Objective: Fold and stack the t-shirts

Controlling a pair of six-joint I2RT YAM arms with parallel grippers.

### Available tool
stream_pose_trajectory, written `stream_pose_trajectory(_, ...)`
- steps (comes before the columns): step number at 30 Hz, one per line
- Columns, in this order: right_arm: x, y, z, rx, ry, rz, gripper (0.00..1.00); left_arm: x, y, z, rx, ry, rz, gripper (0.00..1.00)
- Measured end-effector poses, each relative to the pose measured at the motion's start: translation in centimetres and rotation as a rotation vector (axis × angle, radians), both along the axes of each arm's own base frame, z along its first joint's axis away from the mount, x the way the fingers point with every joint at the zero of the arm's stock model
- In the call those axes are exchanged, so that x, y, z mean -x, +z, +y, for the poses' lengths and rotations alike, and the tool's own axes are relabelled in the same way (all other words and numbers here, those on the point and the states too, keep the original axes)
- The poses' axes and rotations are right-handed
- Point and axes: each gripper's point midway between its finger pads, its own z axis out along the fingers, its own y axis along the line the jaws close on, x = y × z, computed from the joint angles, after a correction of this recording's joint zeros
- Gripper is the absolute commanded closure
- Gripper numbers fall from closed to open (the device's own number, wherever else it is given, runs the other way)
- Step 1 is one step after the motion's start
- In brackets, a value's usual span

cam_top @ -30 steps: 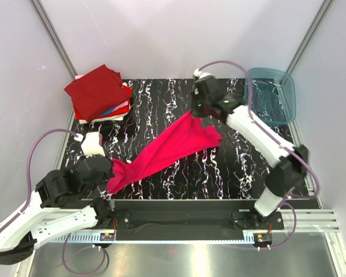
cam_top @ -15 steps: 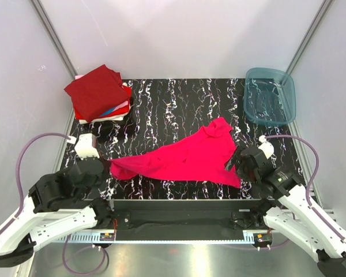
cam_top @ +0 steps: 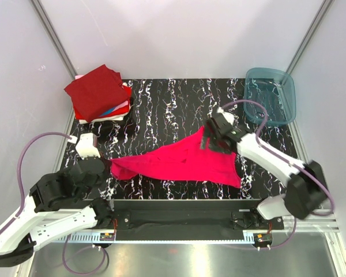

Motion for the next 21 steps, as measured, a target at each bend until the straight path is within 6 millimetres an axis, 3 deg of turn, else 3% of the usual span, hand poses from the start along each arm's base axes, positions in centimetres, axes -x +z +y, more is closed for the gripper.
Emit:
stream_pose_trajectory(6,-4.6,-1.1,2.8,0.070,0.088,0.025,0.32,0.0,0.0,-0.1,0.000,-0.002,0.001,1.00)
stream_pose_trajectory(10,-6.8,-2.8,2.9,0.110,0.111,0.062,0.37,0.0,0.0,0.0,0.001,-0.003,0.001,1.00)
stream_pose_trajectory(15,-8.0,-5.4,-0.6,0.117,0.059,0.148,0.41,0.1,-0.2,0.0,0.002,-0.006,-0.004,1.00)
stream_pose_trajectory(21,-8.1,-6.8,-4.6,0.142,0.008,0.194,0.44,0.1,-0.1,0.1,0.006,-0.006,-0.008,1.00)
